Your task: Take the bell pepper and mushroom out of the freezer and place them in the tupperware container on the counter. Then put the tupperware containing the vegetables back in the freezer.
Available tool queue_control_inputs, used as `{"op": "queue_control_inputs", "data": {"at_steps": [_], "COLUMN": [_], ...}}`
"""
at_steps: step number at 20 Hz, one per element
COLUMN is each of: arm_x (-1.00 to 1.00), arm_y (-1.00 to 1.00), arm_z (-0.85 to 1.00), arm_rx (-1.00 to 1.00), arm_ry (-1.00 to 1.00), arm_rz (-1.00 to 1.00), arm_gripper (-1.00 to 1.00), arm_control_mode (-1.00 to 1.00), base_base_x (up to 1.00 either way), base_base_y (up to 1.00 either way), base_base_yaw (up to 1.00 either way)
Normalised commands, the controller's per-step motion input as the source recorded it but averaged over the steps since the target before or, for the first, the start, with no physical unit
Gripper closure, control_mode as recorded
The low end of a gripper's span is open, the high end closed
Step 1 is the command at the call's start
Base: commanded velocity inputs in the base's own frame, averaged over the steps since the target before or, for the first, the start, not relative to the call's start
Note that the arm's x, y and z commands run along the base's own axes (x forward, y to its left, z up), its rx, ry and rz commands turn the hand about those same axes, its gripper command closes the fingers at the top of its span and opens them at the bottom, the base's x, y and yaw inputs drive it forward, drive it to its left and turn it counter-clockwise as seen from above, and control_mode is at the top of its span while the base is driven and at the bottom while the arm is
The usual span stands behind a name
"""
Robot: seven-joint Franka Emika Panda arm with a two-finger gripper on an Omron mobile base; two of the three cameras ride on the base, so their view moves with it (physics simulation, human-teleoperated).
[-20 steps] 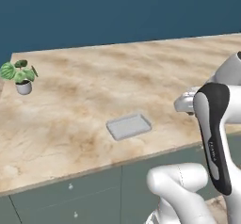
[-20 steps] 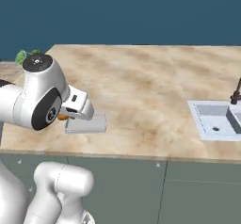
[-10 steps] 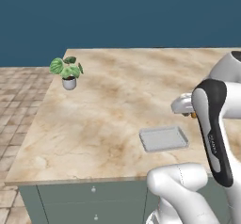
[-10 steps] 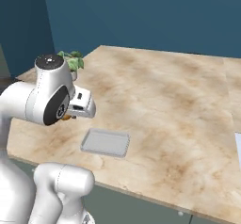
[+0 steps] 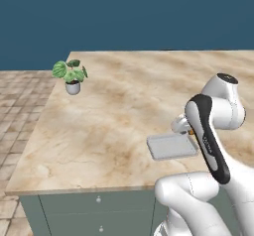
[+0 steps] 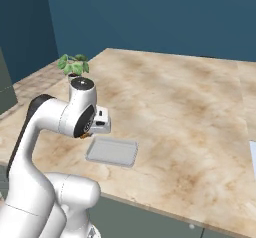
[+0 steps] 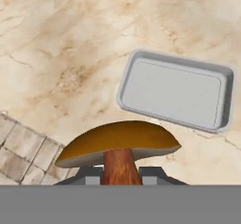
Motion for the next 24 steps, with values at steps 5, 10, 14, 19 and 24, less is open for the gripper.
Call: {"op": "queue_control_inputs", "data": {"at_steps": [5,10,14,19,24], "arm_x": [0.48,0.38,0.44,0.58,0.51], "arm_y": [0.02,0.00,0.00,0.00,0.00], "arm_z": [-0.89,-0.64,-0.42,-0.45,-0.34], "arm_rx": [-0.07,-0.02,0.00,0.00,0.00], "arm_ry": [0.00,0.00,0.00,0.06,0.04], "arm_rz": [0.00,0.00,0.00,0.00,0.00], "arm_gripper": [1.00,1.00,1.00,1.00,1.00], "arm_control_mode": [-1.00,-1.00,-1.00,-1.00,-1.00], "base_base_x": [0.00,0.00,0.00,0.00,0.00], "base_base_y": [0.00,0.00,0.00,0.00,0.00], "base_base_yaw": [0.00,0.00,0.00,0.00,0.00]}}
